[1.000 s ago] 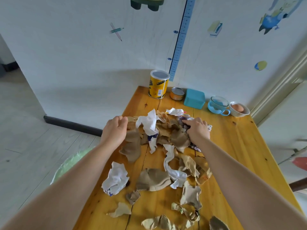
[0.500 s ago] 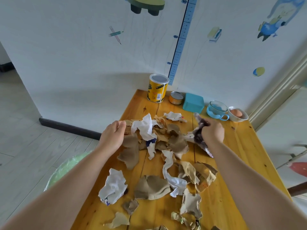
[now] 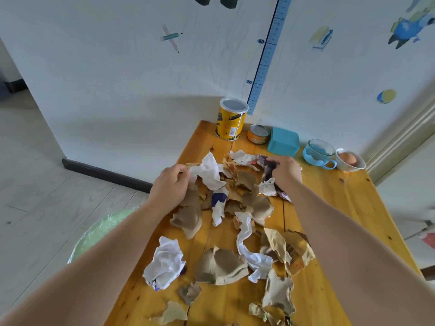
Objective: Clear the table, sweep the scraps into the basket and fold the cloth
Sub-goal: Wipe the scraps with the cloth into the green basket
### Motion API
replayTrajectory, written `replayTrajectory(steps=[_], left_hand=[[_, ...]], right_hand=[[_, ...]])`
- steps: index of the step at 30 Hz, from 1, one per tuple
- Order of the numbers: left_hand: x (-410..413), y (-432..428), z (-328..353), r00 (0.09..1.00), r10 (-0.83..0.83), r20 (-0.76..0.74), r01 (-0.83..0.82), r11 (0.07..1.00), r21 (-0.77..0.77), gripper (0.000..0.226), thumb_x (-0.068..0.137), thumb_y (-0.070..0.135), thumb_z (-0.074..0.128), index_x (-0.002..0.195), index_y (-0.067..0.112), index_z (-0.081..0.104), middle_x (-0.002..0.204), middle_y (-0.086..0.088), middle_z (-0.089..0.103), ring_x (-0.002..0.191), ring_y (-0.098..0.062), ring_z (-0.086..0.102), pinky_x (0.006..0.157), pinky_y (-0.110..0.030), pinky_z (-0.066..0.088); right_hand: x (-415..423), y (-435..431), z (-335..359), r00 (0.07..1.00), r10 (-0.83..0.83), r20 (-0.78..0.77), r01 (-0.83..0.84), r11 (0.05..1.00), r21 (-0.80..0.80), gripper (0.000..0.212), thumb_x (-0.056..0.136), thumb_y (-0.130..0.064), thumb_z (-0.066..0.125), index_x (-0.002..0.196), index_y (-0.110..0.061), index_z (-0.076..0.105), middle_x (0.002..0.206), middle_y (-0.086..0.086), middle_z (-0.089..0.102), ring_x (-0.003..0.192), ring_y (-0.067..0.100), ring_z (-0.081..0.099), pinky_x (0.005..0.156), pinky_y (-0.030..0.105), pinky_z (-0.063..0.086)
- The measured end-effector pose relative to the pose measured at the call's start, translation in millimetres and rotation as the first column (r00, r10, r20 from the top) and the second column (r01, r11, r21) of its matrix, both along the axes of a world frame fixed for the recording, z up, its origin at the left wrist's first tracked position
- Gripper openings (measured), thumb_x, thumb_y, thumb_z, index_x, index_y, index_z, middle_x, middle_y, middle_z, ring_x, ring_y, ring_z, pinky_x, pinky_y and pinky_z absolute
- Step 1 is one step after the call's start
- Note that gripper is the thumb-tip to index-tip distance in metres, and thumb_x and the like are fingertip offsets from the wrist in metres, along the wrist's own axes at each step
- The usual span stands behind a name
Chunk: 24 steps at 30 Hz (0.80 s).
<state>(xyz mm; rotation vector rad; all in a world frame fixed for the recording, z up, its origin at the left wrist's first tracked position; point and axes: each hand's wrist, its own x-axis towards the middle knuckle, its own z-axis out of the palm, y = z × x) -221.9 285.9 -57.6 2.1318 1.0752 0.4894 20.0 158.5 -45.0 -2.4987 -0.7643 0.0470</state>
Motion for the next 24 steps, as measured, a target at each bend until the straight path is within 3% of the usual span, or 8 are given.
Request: replayTrajectory(steps=[8,13,16,18,21,24], left_hand=[[-10,-18,19,1.0,-0.006,0.019,0.006,1.0,0.025,0.042,0.098,0.036,0.032,0.131,0.014,0.046,0.133,-0.006,0.051,0.122,-0.022,0.048,0.094,-0.031,0.039],[-20,-42,35,0.997,-0.056,0.048,0.052,0.996,0.067,0.041,0.098,0.034,0.032,0.131,0.015,0.046,0.136,-0.005,0.05,0.124,-0.023,0.047,0.097,-0.033,0.039],[-26,-57,31,0.996,-0.083,0.016,0.082,0.994,0.078,0.042,0.097,0.037,0.033,0.13,0.015,0.048,0.135,-0.006,0.052,0.123,-0.025,0.048,0.098,-0.037,0.04],[-35,-61,26,0.998,-0.062,-0.03,0.065,0.994,0.091,0.045,0.097,0.041,0.03,0.125,0.014,0.052,0.127,-0.008,0.058,0.117,-0.029,0.05,0.096,-0.042,0.043],[-50,-63,21,0.999,0.015,-0.047,-0.011,0.997,0.074,0.046,0.097,0.04,0.025,0.106,0.007,0.056,0.105,-0.014,0.059,0.104,-0.031,0.054,0.082,-0.038,0.042],[-61,-67,20,0.998,0.025,-0.056,-0.024,1.0,0.016,0.052,0.098,0.041,0.02,0.115,0.003,0.053,0.105,-0.015,0.056,0.093,-0.024,0.05,0.075,-0.033,0.036]], right_hand=[[-27,-75,37,0.969,-0.216,-0.122,0.244,0.92,0.307,0.056,0.079,0.01,0.034,0.117,-0.018,0.064,0.116,0.008,0.063,0.106,0.025,0.054,0.082,0.027,0.042],[-50,-154,27,0.922,-0.346,-0.173,0.369,0.922,0.12,0.059,0.072,0.008,0.036,0.113,-0.022,0.066,0.114,0.01,0.064,0.099,0.028,0.056,0.076,0.032,0.047],[-85,-181,7,0.935,-0.336,-0.113,0.332,0.942,-0.048,0.055,0.076,0.004,0.04,0.115,-0.027,0.064,0.119,0.011,0.06,0.107,0.034,0.053,0.09,0.043,0.045],[-107,-185,-4,0.955,-0.297,-0.023,0.294,0.952,-0.08,0.054,0.081,0.001,0.038,0.123,-0.025,0.059,0.126,0.011,0.053,0.116,0.034,0.046,0.094,0.04,0.037],[-125,-175,-6,0.964,-0.265,0.015,0.265,0.962,-0.072,0.051,0.085,-0.004,0.037,0.128,-0.023,0.055,0.128,0.011,0.049,0.12,0.032,0.041,0.092,0.036,0.038],[-132,-159,-4,0.967,-0.253,0.004,0.252,0.963,-0.097,0.049,0.085,-0.004,0.038,0.128,-0.024,0.054,0.127,0.01,0.047,0.119,0.032,0.04,0.088,0.036,0.039]])
